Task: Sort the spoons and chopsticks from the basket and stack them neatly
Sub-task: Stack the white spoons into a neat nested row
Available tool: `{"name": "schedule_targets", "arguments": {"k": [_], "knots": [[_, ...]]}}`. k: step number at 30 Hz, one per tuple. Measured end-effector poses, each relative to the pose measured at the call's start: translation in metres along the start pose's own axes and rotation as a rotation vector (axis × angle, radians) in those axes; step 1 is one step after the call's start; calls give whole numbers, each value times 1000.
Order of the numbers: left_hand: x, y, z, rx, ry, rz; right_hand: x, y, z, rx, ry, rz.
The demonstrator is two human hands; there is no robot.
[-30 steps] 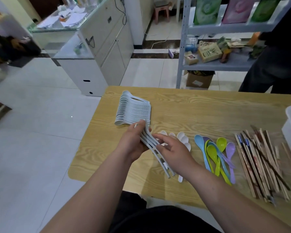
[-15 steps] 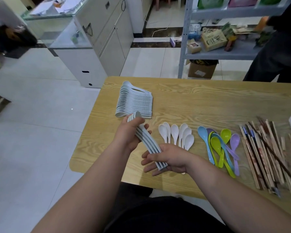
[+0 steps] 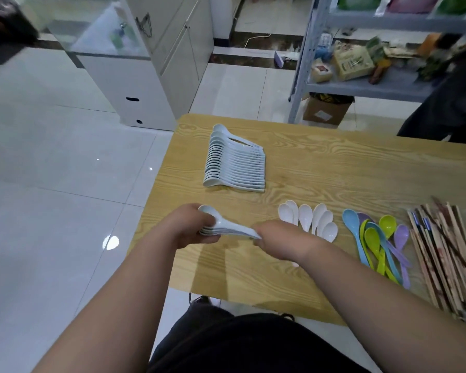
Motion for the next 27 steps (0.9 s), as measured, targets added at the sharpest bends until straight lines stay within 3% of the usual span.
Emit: {"name": "schedule_targets", "arguments": {"k": [3,7,12,20,27], "knots": [[-19,17,-15,-165,99,17,-14,17,-25,177,55,298],[-31,38,-31,-223,22,-97,-25,18,-51,168,41,388],[-19,60,-57,-176,-338,-601,-35,-2,-65,78,-73,208],[-38,47,-92,-148,-756,-722,-19,-40,-90,365,-165,50],[-65,38,-121,16,-914,-910,2,-69,-114,664,-87,-28]]}}
Point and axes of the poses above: each hand's wrist, its own z-axis away from the middle knuckle, its own y-axis out of the back of the hand, x = y × z, the point moved 6 cm from there along -z, towards the middle knuckle, and after that the axes turned 12 degrees about -y, right-handed, at the moved point
